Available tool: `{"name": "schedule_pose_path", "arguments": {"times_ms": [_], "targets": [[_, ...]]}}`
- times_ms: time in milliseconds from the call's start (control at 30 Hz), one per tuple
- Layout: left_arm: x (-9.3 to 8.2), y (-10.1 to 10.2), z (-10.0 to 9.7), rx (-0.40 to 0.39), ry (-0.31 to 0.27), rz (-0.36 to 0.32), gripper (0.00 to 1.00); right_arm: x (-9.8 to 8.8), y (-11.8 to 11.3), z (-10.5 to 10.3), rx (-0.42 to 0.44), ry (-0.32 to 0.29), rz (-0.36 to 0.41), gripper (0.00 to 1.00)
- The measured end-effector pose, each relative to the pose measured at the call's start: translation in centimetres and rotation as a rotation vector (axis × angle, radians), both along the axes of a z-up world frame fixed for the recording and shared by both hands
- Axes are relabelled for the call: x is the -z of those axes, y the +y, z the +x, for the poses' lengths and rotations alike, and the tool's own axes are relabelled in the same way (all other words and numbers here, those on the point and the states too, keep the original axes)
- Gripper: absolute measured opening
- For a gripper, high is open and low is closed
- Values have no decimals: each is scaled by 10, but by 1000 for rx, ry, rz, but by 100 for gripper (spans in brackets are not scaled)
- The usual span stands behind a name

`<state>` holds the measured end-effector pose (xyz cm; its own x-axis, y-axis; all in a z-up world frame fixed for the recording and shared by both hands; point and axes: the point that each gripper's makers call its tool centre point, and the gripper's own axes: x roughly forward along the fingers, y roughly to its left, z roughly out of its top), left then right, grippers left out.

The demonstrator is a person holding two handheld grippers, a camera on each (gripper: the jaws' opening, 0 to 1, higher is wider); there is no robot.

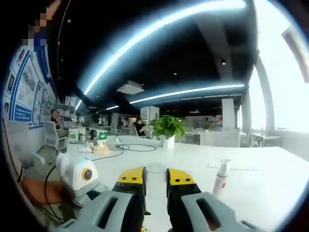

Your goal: Clamp pump bottle remove cover press pump head put on cover

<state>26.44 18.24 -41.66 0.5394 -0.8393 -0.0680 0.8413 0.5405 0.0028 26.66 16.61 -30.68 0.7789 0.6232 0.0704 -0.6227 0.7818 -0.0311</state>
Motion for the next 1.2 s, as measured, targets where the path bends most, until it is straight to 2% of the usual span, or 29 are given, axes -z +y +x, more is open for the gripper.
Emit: {"name": "schedule_pose_path", "arguments": {"times_ms": [867, 1200], "targets": [[0, 0, -1, -2, 1, 0, 15, 15, -49, 14, 139, 17, -18, 12], [0, 0, 0, -3, -2, 1, 16, 29, -63, 21, 180, 35, -32, 12]]}}
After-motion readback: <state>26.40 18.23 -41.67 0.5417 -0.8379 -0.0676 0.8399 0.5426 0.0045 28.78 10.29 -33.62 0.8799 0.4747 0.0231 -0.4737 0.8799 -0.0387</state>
